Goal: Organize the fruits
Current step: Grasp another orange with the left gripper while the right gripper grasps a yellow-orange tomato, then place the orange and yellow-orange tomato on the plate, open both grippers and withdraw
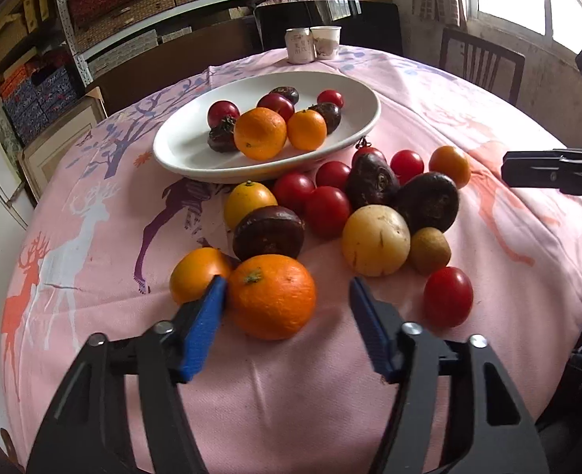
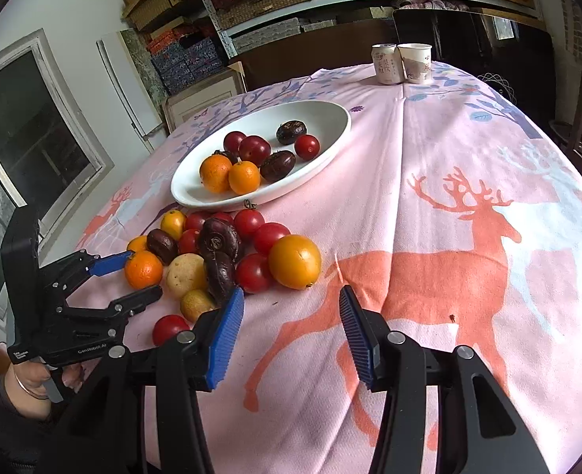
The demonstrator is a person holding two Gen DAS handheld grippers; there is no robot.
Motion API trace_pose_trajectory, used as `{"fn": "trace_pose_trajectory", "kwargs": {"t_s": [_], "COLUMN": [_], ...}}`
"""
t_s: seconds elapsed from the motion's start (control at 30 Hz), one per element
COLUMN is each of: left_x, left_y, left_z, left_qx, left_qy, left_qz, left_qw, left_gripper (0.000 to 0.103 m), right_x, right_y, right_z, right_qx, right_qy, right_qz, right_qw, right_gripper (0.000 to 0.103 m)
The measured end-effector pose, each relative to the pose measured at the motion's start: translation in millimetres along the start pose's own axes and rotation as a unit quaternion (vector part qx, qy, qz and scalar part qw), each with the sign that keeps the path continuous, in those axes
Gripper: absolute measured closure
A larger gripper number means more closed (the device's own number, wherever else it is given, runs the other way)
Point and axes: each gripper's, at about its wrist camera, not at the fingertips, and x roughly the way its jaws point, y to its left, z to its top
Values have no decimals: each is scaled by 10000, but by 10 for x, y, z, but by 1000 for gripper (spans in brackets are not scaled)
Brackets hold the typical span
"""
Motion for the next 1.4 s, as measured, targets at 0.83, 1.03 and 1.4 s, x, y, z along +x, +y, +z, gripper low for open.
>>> {"fn": "trace_pose_trajectory", "kwargs": {"t_s": [0.83, 1.03, 1.4], "left_x": [-279, -376, 297], "left_y": [342, 559, 1048], "left_z": [-81, 145, 1170], "left_qx": [-952, -1201, -1307], "left_qy": [-658, -656, -265], "left_qz": [-482, -656, -284], "left_qw": [9921, 9884, 9907], "left_gripper": [58, 58, 58], "right_x": [120, -87, 551], "right_y": [29, 71, 85], "right_z": [187, 420, 1568], "right_qx": [3, -47, 199], "right_qy": [-220, -368, -219], "right_qz": [94, 249, 235], "right_qw": [9997, 9990, 9993], "right_gripper": [67, 67, 67]}}
